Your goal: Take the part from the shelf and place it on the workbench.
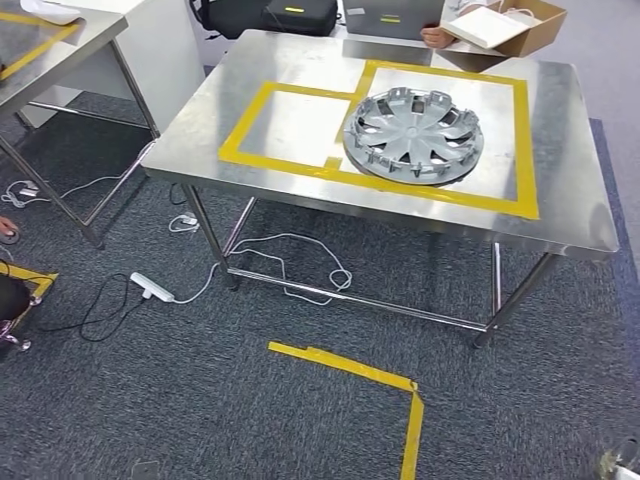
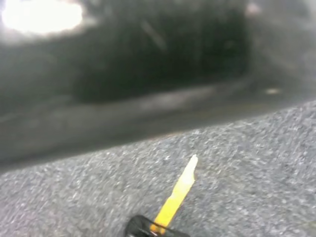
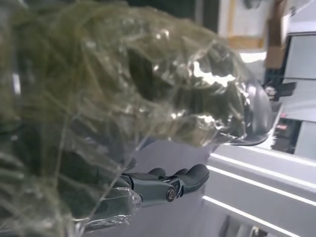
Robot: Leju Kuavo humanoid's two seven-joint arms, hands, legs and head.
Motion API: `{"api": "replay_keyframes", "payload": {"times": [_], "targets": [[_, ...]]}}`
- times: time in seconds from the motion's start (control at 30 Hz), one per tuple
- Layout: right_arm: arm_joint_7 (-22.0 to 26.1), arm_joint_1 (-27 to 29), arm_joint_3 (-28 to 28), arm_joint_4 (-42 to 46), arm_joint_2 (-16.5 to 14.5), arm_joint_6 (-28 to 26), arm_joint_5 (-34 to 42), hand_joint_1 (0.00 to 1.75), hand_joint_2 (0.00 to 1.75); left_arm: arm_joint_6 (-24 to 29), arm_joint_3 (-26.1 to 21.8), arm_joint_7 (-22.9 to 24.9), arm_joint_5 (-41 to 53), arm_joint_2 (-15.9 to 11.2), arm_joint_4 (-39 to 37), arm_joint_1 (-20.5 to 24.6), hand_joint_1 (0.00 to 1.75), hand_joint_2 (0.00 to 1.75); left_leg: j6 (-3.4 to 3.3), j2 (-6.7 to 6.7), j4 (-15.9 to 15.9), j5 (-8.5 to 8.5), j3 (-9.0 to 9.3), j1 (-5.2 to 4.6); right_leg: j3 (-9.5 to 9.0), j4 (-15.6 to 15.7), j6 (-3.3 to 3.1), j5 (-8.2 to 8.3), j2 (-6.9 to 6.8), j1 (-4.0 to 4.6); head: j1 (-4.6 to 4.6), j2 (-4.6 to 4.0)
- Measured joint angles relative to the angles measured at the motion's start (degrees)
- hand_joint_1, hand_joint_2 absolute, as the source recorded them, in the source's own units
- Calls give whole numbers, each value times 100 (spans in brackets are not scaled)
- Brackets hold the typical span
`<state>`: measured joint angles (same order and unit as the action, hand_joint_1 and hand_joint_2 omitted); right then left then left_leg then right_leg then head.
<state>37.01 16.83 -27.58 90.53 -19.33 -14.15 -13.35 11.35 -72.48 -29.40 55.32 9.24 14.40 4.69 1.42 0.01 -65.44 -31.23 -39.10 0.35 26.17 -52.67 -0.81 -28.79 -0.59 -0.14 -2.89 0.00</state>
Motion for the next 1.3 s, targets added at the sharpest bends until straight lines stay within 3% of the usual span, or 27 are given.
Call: {"api": "replay_keyframes", "payload": {"times": [0.03, 0.07, 0.1, 0.13, 0.2, 0.27, 0.3, 0.37, 0.4, 0.47, 0.5, 0.53, 0.57, 0.6, 0.67, 0.7, 0.77, 0.8, 0.87, 0.9, 0.97, 1.03, 1.07, 1.1, 1.13, 1.23, 1.3], "targets": [[4, -21, -79, -91, -1, 2, -3, 0, 0, -1, -7, 0, -3, 3, 0, 1, 0, 0, 20, 0, -380, -173, -31, 8, 101, -42, 2, 62, -5, 2, -2, 0], [5, -43, -145, -167, -1, 4, -4, 0, 0, -1, -13, 0, -3, 4, 0, 4, 0, 0, 32, 0, -644, -183, -8, 14, 219, -99, 9, 121, -9, 3, -2, 0], [5, -60, -197, -228, -1, 5, -5, 0, 0, -1, -17, 0, -4, 5, 1, 7, 0, 0, 36, 1, -749, -67, 81, 19, 343, -163, 20, 176, -10, 3, -4, 0], [5, -72, -241, -280, 0, 8, -7, 0, 0, -1, -20, 0, -4, 5, 2, 11, 0, 0, 32, 0, -662, 99, 256, 23, 472, -220, 36, 231, -10, 2, -5, 0], [6, -82, -305, -352, 1, 11, -7, 0, 0, -1, -23, -1, -4, 5, 7, 25, 0, 0, 0, -6, 7, 236, 872, 21, 666, -295, 87, 338, -7, 10, -9, 0], [8, -94, -352, -398, 1, 12, -8, 0, 0, -1, -26, -5, -3, 8, 15, 52, 0, 0, -62, -20, 799, 83, 1450, 5, 755, -326, 155, 457, -15, 25, -2, 0], [10, -101, -366, -416, 2, 12, -8, 0, 0, -1, -27, -8, -2, 11, 19, 65, 0, 0, -90, -25, 1023, 26, 1583, -10, 787, -333, 185, 521, -22, 27, -1, 0], [12, -110, -386, -451, 7, 11, -9, 0, 0, -1, -33, -11, -2, 28, 20, 64, 0, 0, -170, -7, 1117, 47, 1517, -20, 861, -344, 242, 595, -17, 14, 1, 0], [4, -109, -402, -469, 9, 11, -9, 0, 0, -1, -39, -11, -4, 36, 21, 56, 0, 0, -229, 11, 1121, 99, 1448, -21, 917, -414, 266, 491, -2, 5, 5, 0], [-73, -120, -472, -550, 13, 32, -32, 0, 0, -1, -61, -11, -12, 40, 23, 46, 0, 0, -344, 47, 1122, 244, 1265, -32, 1078, -880, 306, -46, 30, -11, 29, 0], [-118, -144, -539, -641, 16, 73, -75, 0, 0, -1, -72, -11, -16, 38, 24, 44, 0, 0, -380, 51, 1117, 324, 1165, -54, 1159, -1252, 314, -360, 34, -14, 40, 0], [-145, -184, -639, -763, 24, 132, -137, 0, 0, -1, -79, -11, -19, 38, 24, 43, 0, 0, -395, 56, 1108, 405, 1060, -77, 1212, -1625, 316, -574, 35, -15, 44, 0], [-126, -240, -776, -934, 35, 218, -242, 0, 0, -1, -84, -11, -20, 42, 24, 43, 0, 0, -404, 59, 1093, 483, 947, -100, 1211, -1907, 309, -636, 36, -10, 43, 0], [-66, -320, -962, -1145, 50, 305, -382, 0, 0, -1, -87, -11, -20, 47, 24, 44, 0, 0, -409, 61, 1070, 556, 832, -118, 1137, -2030, 294, -538, 36, 0, 42, 0], [59, -567, -1460, -1689, 89, 413, -736, 0, 0, -1, -99, -13, -22, 65, 24, 45, 0, 0, -407, 62, 1028, 687, 617, -145, 728, -1763, 229, -145, 37, 39, 44, 0], [84, -722, -1741, -1987, 115, 405, -918, 0, 0, -1, -105, -18, -23, 81, 24, 48, 0, 0, -399, 62, 1014, 753, 542, -155, 381, -1372, 175, -70, 34, 70, 44, 0], [23, -1030, -2255, -2689, 177, 273, -1234, 0, 0, 1, -115, -46, -26, 113, 25, 56, 0, 0, -367, 68, 998, 877, 458, -170, -304, -395, 78, -246, 17, 117, 46, 0], [-34, -1168, -2476, -3083, 220, 161, -1352, 0, 0, 4, -117, -63, -32, 126, 26, 60, 0, 0, -342, 77, 997, 940, 436, -167, -503, -55, 47, -367, 14, 136, 39, 0], [-241, -1386, -2875, -3927, 301, -112, -1542, 0, 0, 12, -126, -83, -46, 129, 26, 58, 0, 0, -282, 87, 994, 1035, 389, -151, -548, 159, 16, -375, 14, 136, 43, 0], [-421, -1462, -3053, -4335, 342, -283, -1638, 0, 0, 19, -130, -85, -52, 126, 26, 52, 0, 0, -243, 78, 949, 977, 355, -141, -501, 153, -15, -311, 12, 127, 48, 0], [-868, -1567, -3298, -5061, 401, -638, -1870, 0, 0, 37, -145, -83, -58, 120, 26, 31, 0, 0, -159, 47, 567, 550, 224, -113, -398, 153, -58, -186, 4, 94, 56, 0], [-1272, -1629, -3426, -5680, 443, -922, -2143, 0, 0, 59, -160, -81, -59, 118, 26, 18, 0, 0, -83, 37, -181, 25, 28, -64, -256, 117, -66, -93, 10, 86, 52, 0], [-1468, -1651, -3456, -5928, 458, -1009, -2299, 0, 0, 69, -164, -81, -59, 117, 26, 16, 0, 0, -54, 37, -493, -88, -27, -40, -177, 83, -56, -57, 16, 80, 51, 0], [-1673, -1674, -3475, -6150, 472, -1069, -2466, 0, 0, 78, -166, -81, -59, 116, 26, 14, 0, 0, -29, 36, -647, -77, -5, -18, -93, 37, -42, -29, 23, 71, 51, 0], [-1869, -1695, -3483, -6339, 484, -1102, -2633, 0, 0, 85, -167, -81, -60, 116, 26, 13, 0, 0, -9, 35, -579, 23, 117, 1, -14, -18, -28, -11, 36, 57, 51, 0], [-2243, -1757, -3463, -6769, 504, -1085, -3086, 0, 0, 98, -173, -81, -65, 112, 26, 11, 0, 0, 17, -70, 469, 296, 860, 50, 169, -193, 42, 21, 102, 23, 48, 0], [-2388, -1794, -3400, -6965, 509, -1032, -3340, 0, 0, 98, -182, -80, -64, 113, 26, 5, 0, 0, -28, -137, 878, 274, 1082, 52, 257, -271, 110, 50, 159, 27, 49, 0]]}}
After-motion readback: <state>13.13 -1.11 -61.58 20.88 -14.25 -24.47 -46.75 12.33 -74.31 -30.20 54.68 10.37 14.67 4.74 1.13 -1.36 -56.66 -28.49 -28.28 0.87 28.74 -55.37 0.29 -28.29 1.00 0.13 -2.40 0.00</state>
